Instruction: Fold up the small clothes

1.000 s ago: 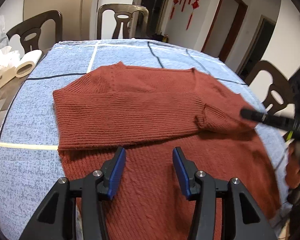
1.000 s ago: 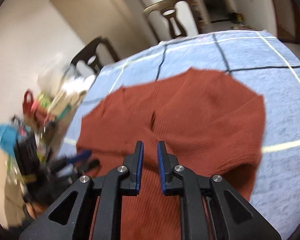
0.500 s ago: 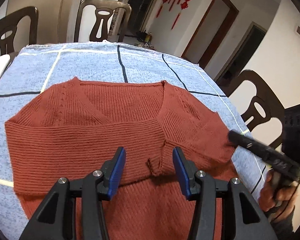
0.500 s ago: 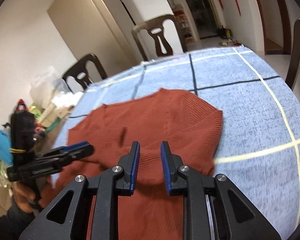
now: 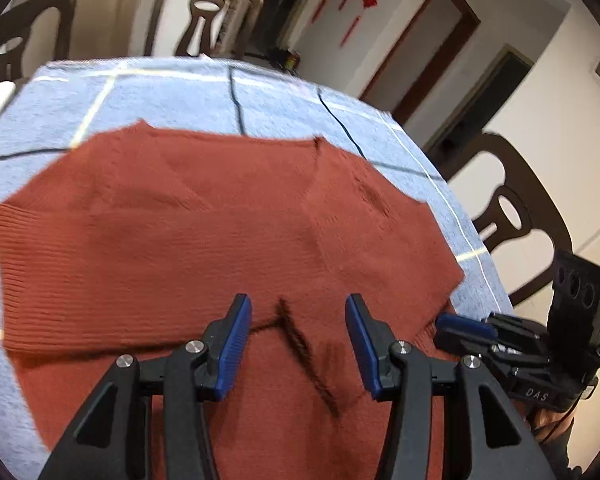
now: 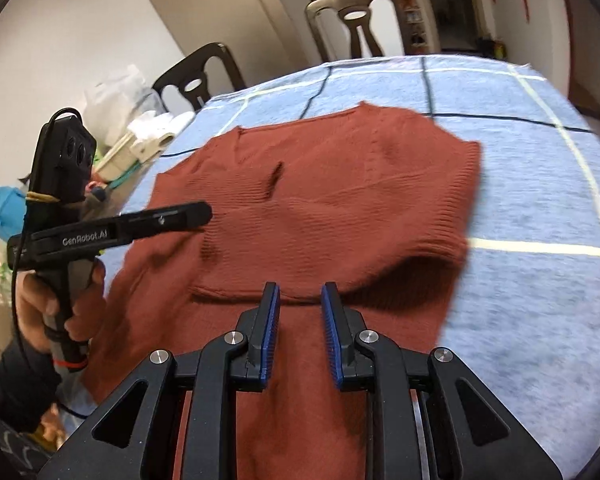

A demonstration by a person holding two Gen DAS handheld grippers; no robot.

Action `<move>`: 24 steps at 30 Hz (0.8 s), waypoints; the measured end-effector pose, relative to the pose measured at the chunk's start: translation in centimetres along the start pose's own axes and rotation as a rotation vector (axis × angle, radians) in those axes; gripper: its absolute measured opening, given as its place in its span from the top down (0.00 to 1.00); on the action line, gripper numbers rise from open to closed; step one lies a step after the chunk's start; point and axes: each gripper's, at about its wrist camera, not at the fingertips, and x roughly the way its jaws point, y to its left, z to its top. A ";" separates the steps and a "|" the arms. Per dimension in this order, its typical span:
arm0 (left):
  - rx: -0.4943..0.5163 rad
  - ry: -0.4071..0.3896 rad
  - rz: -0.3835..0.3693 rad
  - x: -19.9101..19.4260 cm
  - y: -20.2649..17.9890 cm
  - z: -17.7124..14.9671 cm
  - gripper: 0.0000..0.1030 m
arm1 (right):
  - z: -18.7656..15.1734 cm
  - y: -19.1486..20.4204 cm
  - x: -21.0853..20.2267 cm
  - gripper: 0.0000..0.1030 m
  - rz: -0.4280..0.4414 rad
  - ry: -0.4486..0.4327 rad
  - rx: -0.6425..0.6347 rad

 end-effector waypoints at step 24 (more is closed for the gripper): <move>-0.010 -0.008 0.050 1.4 2.3 3.5 0.89 | -0.9 -1.2 -0.6 0.79 -0.077 0.017 0.029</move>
